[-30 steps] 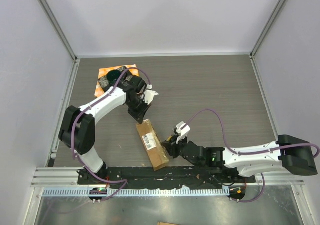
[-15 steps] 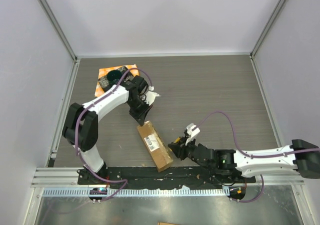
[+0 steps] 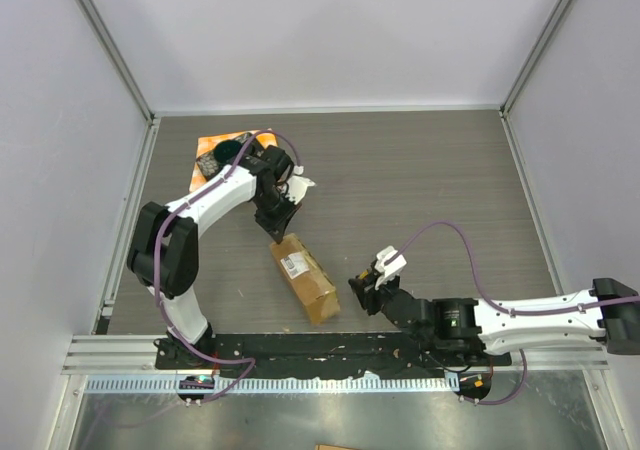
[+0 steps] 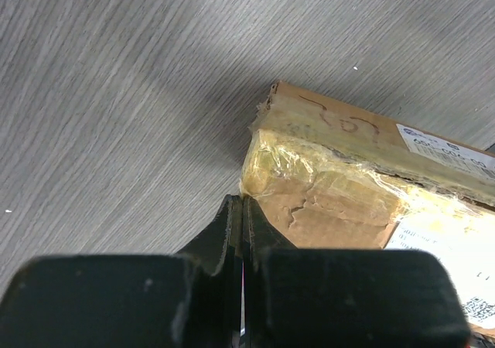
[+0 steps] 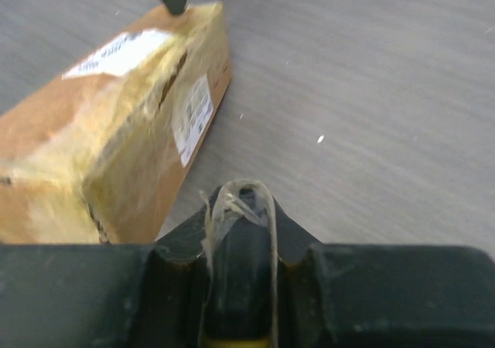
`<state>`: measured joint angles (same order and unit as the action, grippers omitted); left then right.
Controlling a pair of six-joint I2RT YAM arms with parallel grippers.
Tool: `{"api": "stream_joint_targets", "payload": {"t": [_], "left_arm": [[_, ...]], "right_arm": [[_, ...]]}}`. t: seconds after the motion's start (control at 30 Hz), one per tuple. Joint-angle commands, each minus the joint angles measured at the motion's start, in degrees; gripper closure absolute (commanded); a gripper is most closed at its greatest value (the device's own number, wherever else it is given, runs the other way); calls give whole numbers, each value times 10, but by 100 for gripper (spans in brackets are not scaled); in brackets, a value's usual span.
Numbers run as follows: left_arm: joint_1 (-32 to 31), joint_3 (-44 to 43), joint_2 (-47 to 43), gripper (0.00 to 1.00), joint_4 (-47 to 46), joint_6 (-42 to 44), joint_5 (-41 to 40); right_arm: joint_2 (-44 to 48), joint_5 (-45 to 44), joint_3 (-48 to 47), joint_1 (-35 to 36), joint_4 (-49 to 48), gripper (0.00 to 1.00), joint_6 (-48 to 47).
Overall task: Unpack the express box
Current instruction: Cut the express box at the center of the board.
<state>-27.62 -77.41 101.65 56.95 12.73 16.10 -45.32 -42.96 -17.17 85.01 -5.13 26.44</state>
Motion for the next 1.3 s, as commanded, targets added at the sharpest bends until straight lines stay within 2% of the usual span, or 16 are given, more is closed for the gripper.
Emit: {"api": "stream_joint_targets", "payload": {"t": [0.0, 0.1, 0.27, 0.3, 0.33, 0.43, 0.5, 0.63, 0.93, 1.27], "left_arm": [[1, -3, -2, 100, -27, 14, -33], [-2, -20, -14, 100, -14, 18, -27], [-2, -53, -36, 98, 8, 12, 0], [-2, -57, -41, 94, 17, 10, 6], [-3, -63, -43, 81, 21, 8, 10], [-3, -82, -53, 60, 39, 1, 31], [-2, -92, -58, 56, 46, -5, 52], [-8, -93, -66, 57, 48, -10, 91], [-14, 34, -70, 59, -37, 29, 86], [-14, 40, -94, 59, -35, 26, 115]], "right_arm": [[-42, -114, -75, 2, -42, 99, -74], [-57, -111, -95, 2, -56, 99, -106], [-51, -86, -98, 2, -48, 99, -95], [-48, -79, -96, 2, -45, 99, -90], [-41, -72, -96, 2, -38, 99, -84], [-26, -40, -86, 4, -28, 99, -57], [-21, -29, -73, 12, -37, 99, -42], [-39, -29, -63, 16, -93, 99, -39], [-148, -31, -63, 16, -225, 99, -61], [-173, -12, -63, 6, -244, 99, -46]]}}
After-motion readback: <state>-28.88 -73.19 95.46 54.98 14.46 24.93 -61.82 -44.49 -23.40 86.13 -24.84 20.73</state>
